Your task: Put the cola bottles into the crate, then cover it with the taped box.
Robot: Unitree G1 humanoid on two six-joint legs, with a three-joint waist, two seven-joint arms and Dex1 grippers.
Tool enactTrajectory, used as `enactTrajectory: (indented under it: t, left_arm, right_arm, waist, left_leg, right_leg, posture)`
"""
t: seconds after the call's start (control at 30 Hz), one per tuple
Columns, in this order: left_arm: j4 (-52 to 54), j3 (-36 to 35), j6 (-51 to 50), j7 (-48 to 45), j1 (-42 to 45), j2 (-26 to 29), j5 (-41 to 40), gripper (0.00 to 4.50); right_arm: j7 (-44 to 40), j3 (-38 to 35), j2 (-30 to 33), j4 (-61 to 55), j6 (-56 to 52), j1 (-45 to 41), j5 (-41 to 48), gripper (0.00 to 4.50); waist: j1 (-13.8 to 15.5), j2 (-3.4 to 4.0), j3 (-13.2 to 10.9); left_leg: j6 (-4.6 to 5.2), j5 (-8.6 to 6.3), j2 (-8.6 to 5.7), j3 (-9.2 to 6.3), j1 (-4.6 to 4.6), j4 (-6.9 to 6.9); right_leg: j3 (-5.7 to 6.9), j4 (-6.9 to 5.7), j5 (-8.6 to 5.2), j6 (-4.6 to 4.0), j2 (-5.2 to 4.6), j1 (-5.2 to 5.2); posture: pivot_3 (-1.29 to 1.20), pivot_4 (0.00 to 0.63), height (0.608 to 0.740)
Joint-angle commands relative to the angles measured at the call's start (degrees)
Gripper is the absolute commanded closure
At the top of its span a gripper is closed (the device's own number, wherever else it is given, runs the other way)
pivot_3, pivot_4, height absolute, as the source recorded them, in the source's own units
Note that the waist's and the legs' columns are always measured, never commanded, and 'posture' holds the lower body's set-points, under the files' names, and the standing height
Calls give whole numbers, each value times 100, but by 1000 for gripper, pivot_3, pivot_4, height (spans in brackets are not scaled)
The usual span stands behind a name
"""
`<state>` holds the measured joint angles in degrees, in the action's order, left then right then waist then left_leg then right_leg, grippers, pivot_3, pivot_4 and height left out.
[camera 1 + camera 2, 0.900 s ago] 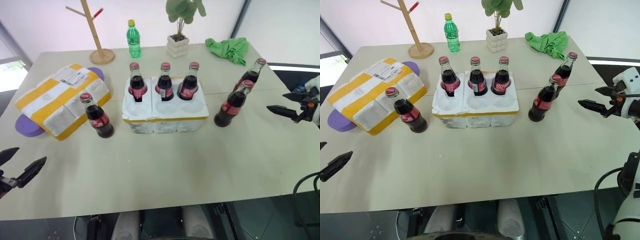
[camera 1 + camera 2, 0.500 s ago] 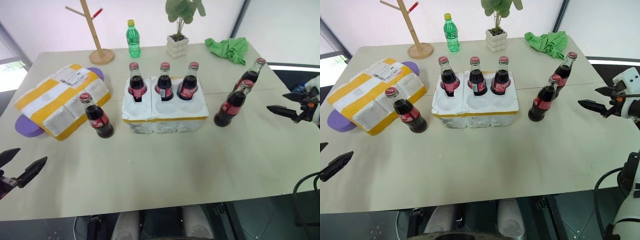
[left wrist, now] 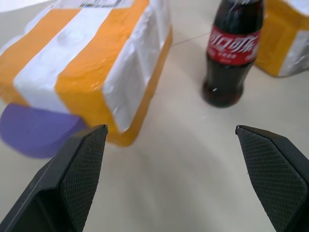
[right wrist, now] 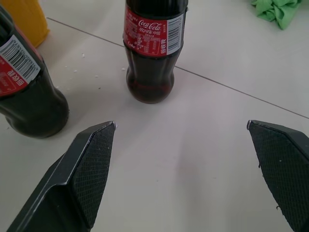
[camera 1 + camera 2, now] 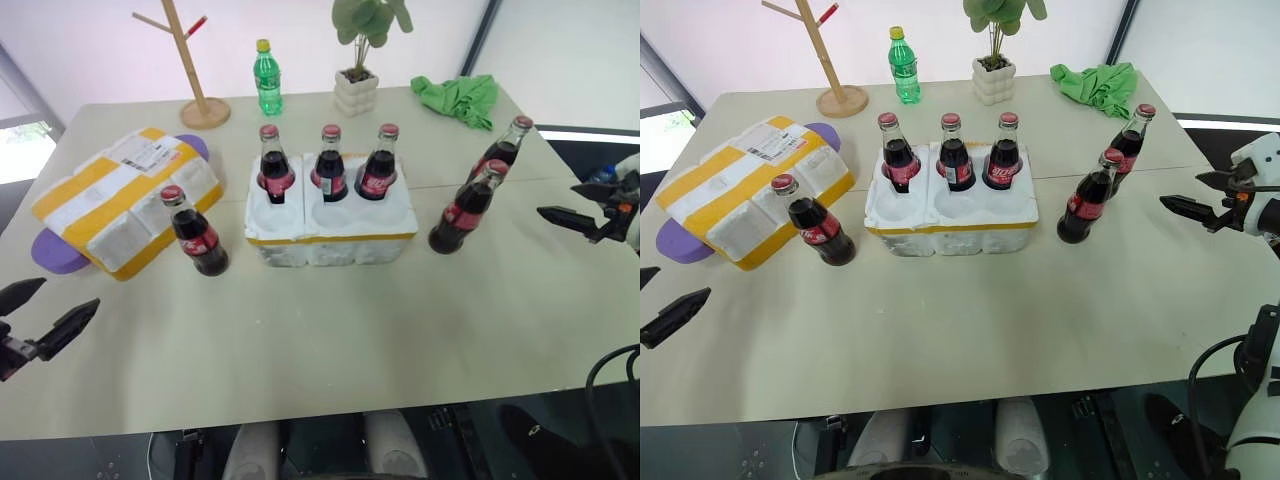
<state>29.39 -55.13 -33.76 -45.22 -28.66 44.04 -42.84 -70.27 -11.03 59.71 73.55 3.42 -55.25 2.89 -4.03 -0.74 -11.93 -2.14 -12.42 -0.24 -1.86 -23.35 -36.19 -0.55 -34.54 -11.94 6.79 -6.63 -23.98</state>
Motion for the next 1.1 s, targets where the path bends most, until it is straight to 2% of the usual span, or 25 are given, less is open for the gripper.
enactTrajectory:
  t: [0.03,0.23,0.4,0.6,0.8,0.93,1.1]
  left_arm:
    - [209,78,-80,-60,197,253,-147,33]
    - [52,675,-84,-153,708,534,-10,33]
    - [-283,1270,153,-300,1057,579,303,33]
    - [-528,1533,267,-347,1388,500,433,33]
    - [-731,1868,335,-297,1775,433,513,33]
    - [-900,2219,400,-224,2106,345,644,33]
    - [-1134,2757,609,-90,2499,169,953,33]
  right_arm:
    - [-111,-170,284,-89,-38,-243,135,0]
    - [-756,-116,659,-318,-294,-823,186,0]
    - [-2045,-68,825,-1225,-1327,-1393,679,0]
    - [-2223,-59,1163,-4455,-3479,-177,2790,0]
    - [-2021,-592,958,-7027,-4657,1254,3922,0]
    - [-1690,-851,772,-7935,-5052,1764,4442,0]
    - [-1449,-777,592,-8474,-5011,2147,4556,0]
  waist:
    - [1,0,0]
    - [0,5,-2]
    - [-36,7,-3]
    - [29,5,-2]
    - [130,3,0]
    - [176,3,0]
    - [232,-7,6]
  left_leg:
    - [0,0,0,1,2,-1]
    - [0,0,-1,23,1,-1]
    - [0,0,0,32,7,1]
    - [0,0,4,29,0,1]
    - [0,0,4,29,-1,-11]
    - [1,0,4,30,-2,-14]
    - [1,0,4,29,-4,-18]
  right_leg:
    - [-2,-3,0,0,0,0]
    - [-29,-35,-5,6,1,-27]
    - [-46,-57,-8,8,9,-43]
    - [-49,-62,-12,11,12,-50]
    - [-48,-69,-11,13,12,-49]
    - [-48,-71,-11,13,13,-50]
    - [-47,-70,-10,14,13,-49]
  posture:
    - [0,150,740]
    - [0,150,740]
    - [0,150,740]
    - [0,150,740]
    - [0,150,740]
    - [0,150,740]
    - [0,150,740]
